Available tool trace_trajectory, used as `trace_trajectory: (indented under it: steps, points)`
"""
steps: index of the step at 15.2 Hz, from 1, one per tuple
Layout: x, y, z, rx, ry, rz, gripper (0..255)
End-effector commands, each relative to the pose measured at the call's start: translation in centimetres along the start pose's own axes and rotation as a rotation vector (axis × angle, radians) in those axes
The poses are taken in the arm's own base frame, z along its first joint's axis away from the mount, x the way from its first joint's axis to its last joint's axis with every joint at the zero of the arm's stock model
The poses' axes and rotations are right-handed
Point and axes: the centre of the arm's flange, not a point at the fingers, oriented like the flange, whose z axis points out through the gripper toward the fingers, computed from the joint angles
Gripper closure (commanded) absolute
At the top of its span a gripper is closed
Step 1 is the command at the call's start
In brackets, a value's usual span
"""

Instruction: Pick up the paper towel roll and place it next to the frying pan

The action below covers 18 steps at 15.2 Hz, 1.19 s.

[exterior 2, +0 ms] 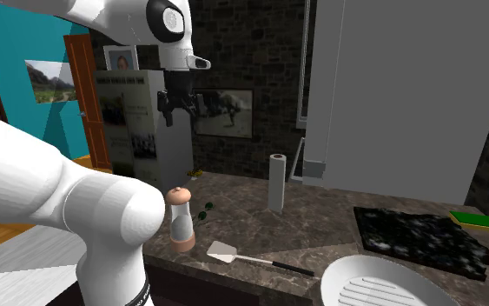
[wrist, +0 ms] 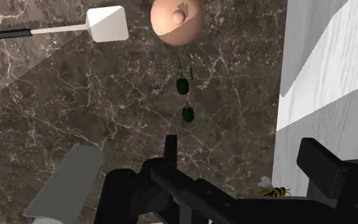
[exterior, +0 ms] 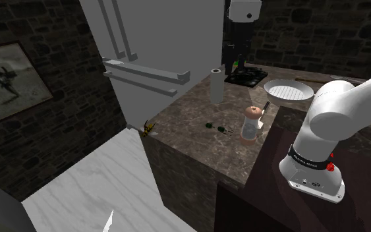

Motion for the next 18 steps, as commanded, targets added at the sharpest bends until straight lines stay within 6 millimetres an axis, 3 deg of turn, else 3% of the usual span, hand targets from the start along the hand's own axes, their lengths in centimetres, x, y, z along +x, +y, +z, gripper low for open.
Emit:
trace_trajectory:
  steps: [1, 18]
  points:
    - [0.0, 0.0, 0.0, 0.000, 0.000, 0.000, 0]
    - [14.2, 16.0, 7.7, 0.001, -0.031, -0.008, 0]
